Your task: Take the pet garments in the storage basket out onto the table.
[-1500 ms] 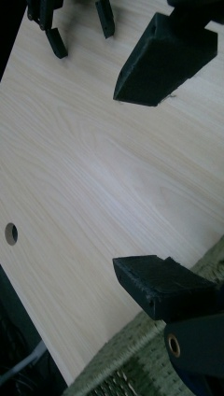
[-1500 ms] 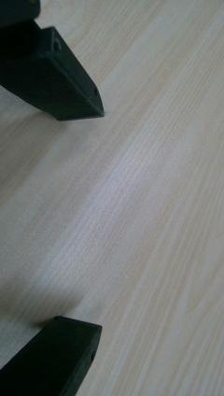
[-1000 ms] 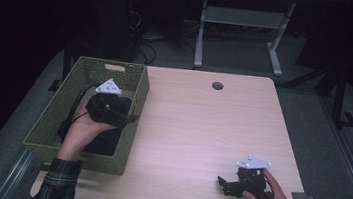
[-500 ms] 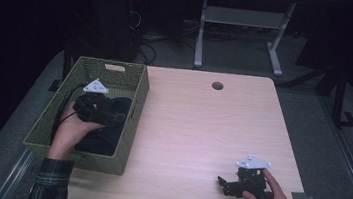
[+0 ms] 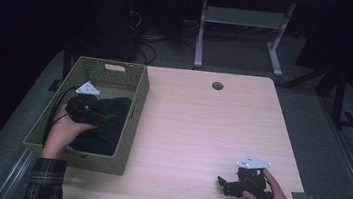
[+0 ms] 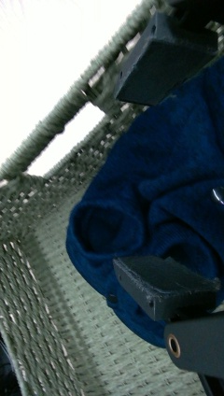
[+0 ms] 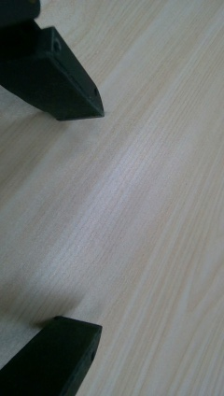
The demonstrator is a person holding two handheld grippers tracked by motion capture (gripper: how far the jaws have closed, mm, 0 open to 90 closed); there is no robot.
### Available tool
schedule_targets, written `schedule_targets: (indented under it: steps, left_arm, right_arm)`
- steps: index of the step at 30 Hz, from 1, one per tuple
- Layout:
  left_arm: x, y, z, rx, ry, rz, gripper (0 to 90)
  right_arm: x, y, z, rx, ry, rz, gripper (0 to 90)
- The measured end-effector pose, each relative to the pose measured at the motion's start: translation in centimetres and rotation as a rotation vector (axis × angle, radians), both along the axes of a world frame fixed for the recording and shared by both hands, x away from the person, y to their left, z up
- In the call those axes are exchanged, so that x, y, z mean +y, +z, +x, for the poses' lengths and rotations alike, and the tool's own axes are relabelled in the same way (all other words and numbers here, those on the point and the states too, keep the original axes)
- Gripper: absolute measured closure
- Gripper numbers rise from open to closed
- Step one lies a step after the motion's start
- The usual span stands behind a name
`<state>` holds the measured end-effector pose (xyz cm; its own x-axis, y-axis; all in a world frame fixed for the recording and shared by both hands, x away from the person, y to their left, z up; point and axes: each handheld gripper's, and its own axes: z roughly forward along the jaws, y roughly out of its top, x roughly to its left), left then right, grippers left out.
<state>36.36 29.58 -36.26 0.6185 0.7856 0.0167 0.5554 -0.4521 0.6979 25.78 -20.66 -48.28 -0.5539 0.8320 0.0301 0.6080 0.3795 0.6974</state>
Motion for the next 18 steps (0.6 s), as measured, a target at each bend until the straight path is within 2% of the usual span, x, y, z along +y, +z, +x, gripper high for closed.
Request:
schedule_targets:
  steps: [18]
  left_arm:
    - [1.8,-2.5,0.7,0.060,0.002,0.032,14.2]
  right_arm:
    - [0.0,0.0,0.0,0.000,0.000,0.000,0.0]
